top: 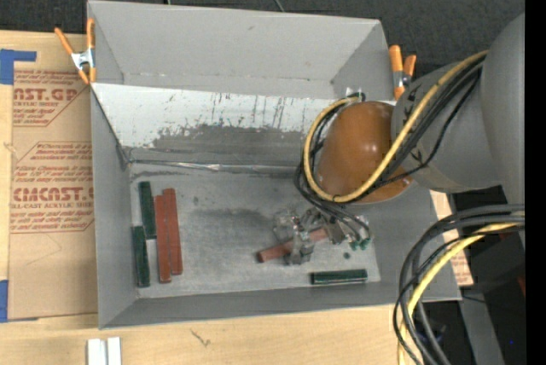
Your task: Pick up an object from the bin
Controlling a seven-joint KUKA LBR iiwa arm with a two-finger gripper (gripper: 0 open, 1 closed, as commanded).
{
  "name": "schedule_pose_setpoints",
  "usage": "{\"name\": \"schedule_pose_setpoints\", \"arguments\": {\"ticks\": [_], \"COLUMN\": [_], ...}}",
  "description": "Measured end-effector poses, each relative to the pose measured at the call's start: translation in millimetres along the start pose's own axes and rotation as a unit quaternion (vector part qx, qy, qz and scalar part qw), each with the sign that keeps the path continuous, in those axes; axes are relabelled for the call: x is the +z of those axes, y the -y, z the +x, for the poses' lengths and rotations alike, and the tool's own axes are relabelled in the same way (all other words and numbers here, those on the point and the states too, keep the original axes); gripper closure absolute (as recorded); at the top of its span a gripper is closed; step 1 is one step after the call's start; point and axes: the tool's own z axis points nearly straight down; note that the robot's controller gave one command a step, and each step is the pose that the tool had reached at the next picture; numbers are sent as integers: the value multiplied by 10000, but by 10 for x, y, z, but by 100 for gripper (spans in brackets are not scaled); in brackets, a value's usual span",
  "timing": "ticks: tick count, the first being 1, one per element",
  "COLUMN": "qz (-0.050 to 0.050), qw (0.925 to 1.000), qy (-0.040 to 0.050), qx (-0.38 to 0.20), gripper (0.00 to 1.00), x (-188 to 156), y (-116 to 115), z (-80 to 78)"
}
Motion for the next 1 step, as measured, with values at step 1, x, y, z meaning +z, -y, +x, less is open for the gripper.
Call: {"name": "schedule_pose_setpoints", "arguments": {"ticks": [1], "qz": [-15], "qw": [10000], "qy": [-41], "qx": [0], "gripper": [100], "x": [-117], "y": [-10], "z": [18]}}
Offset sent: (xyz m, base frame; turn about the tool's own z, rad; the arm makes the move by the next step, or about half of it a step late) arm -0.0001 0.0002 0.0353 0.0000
